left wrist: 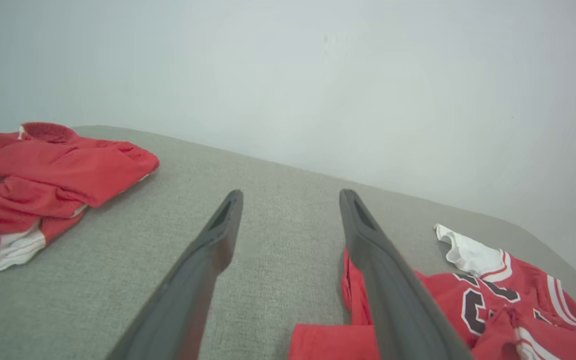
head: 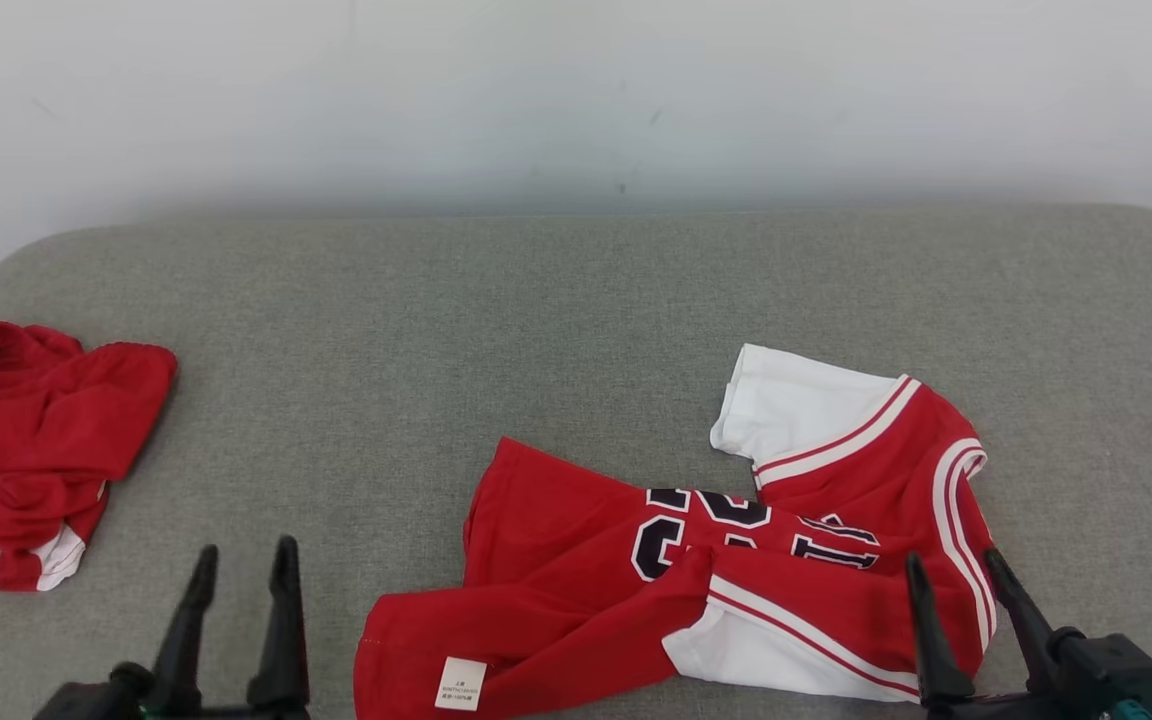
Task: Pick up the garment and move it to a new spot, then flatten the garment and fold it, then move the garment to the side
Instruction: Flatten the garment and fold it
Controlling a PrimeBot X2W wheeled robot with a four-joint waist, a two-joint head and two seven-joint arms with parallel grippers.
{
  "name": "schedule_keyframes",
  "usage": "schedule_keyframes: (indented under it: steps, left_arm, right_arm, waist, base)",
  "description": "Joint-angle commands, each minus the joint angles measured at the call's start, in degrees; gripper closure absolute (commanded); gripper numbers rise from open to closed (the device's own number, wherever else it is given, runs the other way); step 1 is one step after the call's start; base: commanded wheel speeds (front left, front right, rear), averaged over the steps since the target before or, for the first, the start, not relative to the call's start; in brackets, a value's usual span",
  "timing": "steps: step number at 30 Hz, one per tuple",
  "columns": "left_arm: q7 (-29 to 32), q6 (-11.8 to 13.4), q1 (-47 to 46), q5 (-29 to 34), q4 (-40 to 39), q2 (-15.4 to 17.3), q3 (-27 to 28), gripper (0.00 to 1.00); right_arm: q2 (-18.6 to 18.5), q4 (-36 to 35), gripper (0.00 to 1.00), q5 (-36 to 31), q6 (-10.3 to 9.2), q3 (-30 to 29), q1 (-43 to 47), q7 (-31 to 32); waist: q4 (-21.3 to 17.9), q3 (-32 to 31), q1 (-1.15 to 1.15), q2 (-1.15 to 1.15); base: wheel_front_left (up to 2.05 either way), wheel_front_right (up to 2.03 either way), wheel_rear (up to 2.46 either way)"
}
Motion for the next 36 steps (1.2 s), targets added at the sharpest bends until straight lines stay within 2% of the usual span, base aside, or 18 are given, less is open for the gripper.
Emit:
schedule_keyframes:
  steps: [1, 7, 13, 15, 21, 24, 30, 36]
  left_arm:
    - [-0.27, -0.66, 0.95, 2.34, -1.21, -1.3, 1.84, 0.0]
    - [-0.3, -5.61, 5.86, 13.28, -3.64, -8.24, 9.83, 0.0]
    - [-0.31, -8.01, 9.18, 16.74, -3.44, -11.56, 14.0, 0.0]
    - [-0.31, -8.52, 9.43, 17.36, -3.4, -11.94, 14.53, 0.0]
    - [-0.32, -8.98, 8.33, 18.53, -3.2, -12.51, 15.26, 0.0]
    - [-0.32, -8.86, 7.39, 18.72, -3.5, -12.56, 14.54, 0.0]
    - [-0.32, -8.83, 5.03, 18.07, -3.91, -11.67, 12.33, 0.0]
    - [-0.32, -8.84, 2.99, 17.43, -3.82, -10.91, 11.14, 0.0]
  right_arm:
    - [-0.12, -0.42, 0.0, -0.31, 0.05, -0.48, 0.73, 0.26]
    - [0.31, -0.39, 0.0, 0.05, 0.05, -1.61, 1.53, 1.21]
    - [0.58, -1.28, 0.0, 2.47, 0.05, -3.66, 1.37, 4.71]
    - [0.49, -2.36, 0.0, 3.18, 0.05, -4.74, 0.15, 8.61]
    - [-1.97, -3.01, 0.0, 4.77, 0.05, -7.73, -6.84, 27.3]
    - [-4.56, 0.08, 0.0, 5.09, 0.05, -8.73, -12.06, 35.07]
    - [-6.04, 8.65, 0.0, 4.92, 0.05, -10.46, -23.5, 43.69]
    - [-5.98, 16.9, 0.0, 4.42, 0.05, -11.31, -29.27, 47.08]
  waist:
    - [0.36, -0.36, 0.0, 0.0]
    - [0.52, -1.68, 0.0, 0.0]
    - [0.47, -2.4, 0.0, 0.0]
    - [0.32, -2.32, 0.0, 0.0]
    - [0.02, -1.63, 0.0, 0.0]
    - [0.12, -0.53, 0.0, 0.0]
    - [1.68, 3.09, 0.0, 0.0]
    - [3.83, 6.58, 0.0, 0.0]
  base:
    - [0.0, 0.0, 0.0]
    - [0.0, 0.0, 0.0]
    - [0.0, 0.0, 0.0]
    - [0.0, 0.0, 0.0]
    - [0.0, 0.0, 0.0]
    - [0.0, 0.0, 0.0]
    - [0.0, 0.0, 0.0]
    - [0.0, 0.0, 0.0]
